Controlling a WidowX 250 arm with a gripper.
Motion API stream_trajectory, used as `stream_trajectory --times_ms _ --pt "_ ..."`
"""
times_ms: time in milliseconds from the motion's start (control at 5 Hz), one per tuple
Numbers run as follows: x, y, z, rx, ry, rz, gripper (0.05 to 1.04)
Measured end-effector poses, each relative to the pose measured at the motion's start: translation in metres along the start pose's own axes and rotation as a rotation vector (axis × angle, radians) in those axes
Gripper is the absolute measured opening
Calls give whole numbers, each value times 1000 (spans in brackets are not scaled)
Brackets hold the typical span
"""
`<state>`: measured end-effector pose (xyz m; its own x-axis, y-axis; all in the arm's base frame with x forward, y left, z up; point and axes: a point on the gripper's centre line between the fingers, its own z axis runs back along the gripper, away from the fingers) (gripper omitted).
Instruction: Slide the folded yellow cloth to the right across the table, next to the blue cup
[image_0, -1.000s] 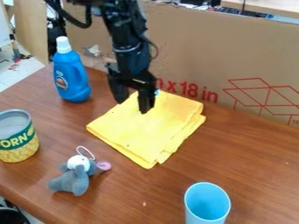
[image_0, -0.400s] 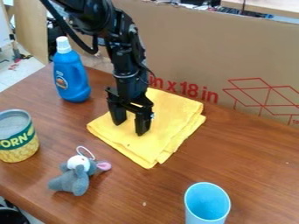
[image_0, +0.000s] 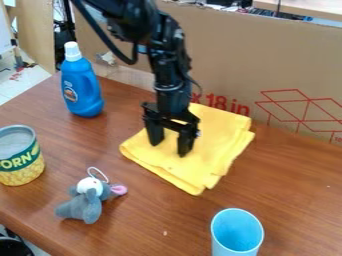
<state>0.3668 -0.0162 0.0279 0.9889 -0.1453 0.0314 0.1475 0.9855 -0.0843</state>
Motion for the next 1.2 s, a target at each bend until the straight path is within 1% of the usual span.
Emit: stream_trajectory --times_ms 200,400,600,800,1000,1200 --pt "-1 -48 -2 -83 32 -21 1003" --pt "-9 -100 -6 -160 73 -84 1003" --pt "-12 -122 -10 -211 69 -64 1003" --pt "-10 -118 -10 -180 61 10 1002" --pt "-8 -107 -4 -108 34 50 1002" --pt "-4 -89 40 -38 -56 50 1001"
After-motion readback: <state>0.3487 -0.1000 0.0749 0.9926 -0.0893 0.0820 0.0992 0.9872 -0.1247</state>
